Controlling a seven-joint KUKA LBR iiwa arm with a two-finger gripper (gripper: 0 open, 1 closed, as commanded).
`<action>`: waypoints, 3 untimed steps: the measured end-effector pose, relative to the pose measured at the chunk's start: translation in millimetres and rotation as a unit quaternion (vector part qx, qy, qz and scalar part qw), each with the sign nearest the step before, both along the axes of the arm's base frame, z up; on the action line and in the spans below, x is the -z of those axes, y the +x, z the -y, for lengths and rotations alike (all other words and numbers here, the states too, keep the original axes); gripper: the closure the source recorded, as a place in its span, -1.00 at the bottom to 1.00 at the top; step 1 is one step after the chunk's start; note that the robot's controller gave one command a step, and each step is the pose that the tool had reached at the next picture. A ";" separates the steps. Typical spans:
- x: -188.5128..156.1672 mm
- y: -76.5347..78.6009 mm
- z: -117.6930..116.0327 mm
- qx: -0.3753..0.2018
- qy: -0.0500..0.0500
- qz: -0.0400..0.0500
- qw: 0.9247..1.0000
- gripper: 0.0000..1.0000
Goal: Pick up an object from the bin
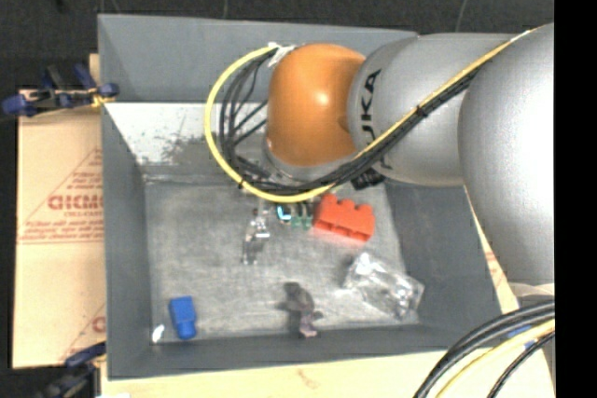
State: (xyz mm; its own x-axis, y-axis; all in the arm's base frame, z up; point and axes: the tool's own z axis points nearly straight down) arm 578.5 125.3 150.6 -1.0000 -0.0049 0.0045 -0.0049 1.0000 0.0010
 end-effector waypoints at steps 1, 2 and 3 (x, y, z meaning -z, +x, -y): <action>27.4 33.6 95.7 0.030 -0.002 0.005 1.000 -1.00; 59.2 6.1 157.0 -0.017 -0.002 0.002 1.000 -1.00; 22.5 -10.5 211.3 0.050 0.005 0.013 0.999 -1.00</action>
Offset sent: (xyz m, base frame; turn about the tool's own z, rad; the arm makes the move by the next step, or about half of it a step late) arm 0.0319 -0.0890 -0.0267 0.0524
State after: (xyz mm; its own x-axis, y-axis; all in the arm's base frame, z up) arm 567.9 -86.0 128.1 -0.9952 0.0954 -0.0203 0.0952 0.9954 0.0126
